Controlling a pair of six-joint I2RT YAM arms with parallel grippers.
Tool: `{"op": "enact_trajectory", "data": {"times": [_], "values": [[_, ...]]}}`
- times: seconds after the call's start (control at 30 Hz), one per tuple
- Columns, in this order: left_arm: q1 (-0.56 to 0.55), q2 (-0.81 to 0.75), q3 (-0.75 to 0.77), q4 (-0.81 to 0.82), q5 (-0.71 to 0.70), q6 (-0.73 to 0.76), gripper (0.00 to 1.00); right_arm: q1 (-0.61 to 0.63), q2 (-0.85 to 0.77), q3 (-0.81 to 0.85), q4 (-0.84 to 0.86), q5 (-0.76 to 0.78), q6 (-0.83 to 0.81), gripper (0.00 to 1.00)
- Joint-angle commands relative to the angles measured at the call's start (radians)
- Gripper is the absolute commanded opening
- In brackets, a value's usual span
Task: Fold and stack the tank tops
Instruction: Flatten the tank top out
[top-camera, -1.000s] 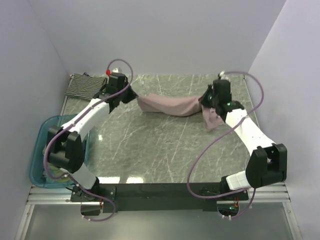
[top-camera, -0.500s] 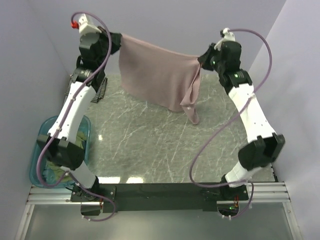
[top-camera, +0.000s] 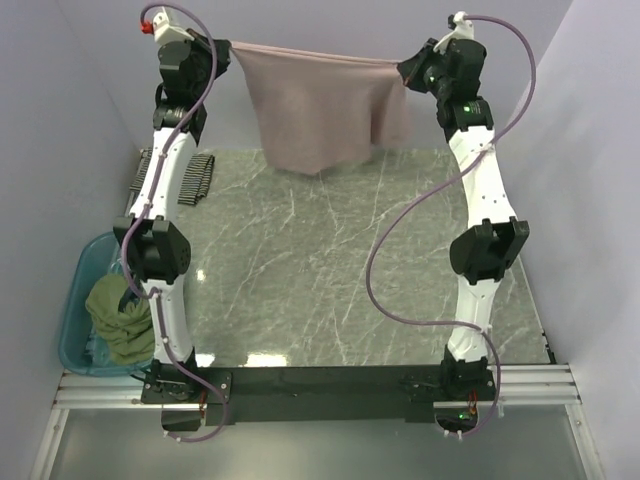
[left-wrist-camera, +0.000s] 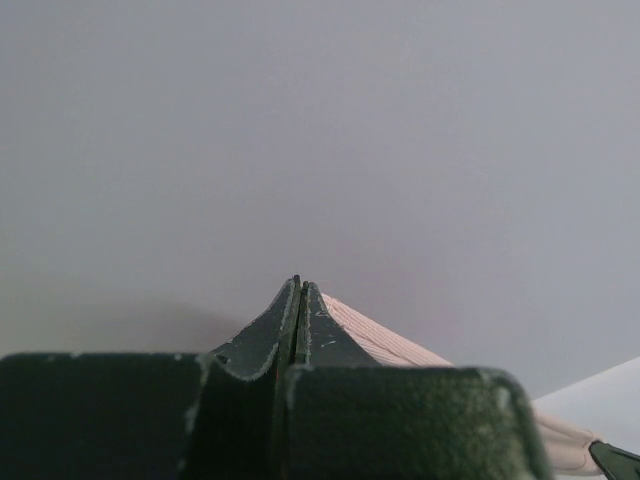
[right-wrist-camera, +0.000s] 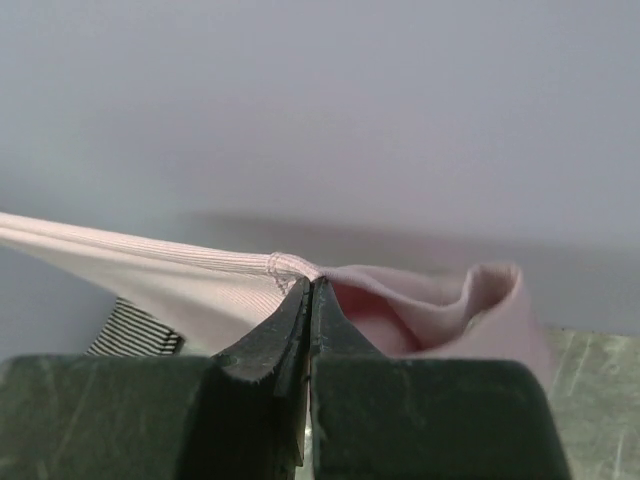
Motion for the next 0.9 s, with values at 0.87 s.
{"op": "enact_trajectory", "data": {"times": [0.87], "values": [[-0.003, -0.992, -1.780, -0.253, -0.006, -0.305, 0.01, 0.313, -0.709, -1.855, 0.434, 0.083, 0.358, 0.39]]}}
